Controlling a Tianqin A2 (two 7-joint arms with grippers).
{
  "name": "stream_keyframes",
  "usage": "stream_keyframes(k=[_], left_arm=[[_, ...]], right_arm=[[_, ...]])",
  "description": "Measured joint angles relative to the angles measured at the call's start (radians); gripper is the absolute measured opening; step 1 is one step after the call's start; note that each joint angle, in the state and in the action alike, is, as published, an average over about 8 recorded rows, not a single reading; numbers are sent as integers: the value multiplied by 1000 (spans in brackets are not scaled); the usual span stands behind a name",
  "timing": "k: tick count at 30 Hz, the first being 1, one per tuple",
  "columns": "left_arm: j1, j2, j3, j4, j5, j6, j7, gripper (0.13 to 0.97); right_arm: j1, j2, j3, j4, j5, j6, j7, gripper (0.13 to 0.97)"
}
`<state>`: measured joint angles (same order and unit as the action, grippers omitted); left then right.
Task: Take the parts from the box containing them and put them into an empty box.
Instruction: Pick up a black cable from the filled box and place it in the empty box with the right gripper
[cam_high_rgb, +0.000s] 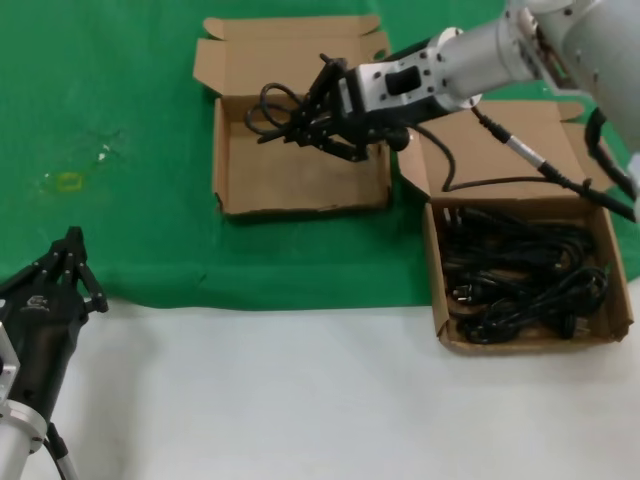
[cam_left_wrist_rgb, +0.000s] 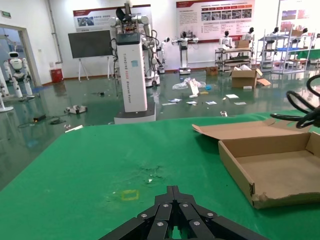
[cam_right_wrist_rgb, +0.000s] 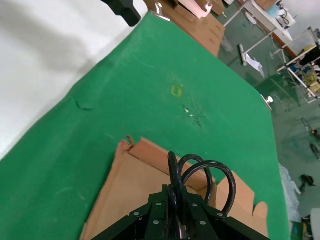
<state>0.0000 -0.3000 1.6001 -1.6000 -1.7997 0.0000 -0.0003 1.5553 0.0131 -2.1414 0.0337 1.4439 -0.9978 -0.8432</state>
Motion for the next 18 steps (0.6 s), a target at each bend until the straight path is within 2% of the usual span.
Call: stream_keyframes(k=[7, 18], left_arm=[[0, 0, 0, 0, 0, 0, 0, 144], [0, 0, 0, 0, 0, 0, 0, 144]], right_arm=[[-33, -11, -147, 36, 150, 67, -16, 183], [-75, -13, -477, 93, 501, 171, -74, 183]])
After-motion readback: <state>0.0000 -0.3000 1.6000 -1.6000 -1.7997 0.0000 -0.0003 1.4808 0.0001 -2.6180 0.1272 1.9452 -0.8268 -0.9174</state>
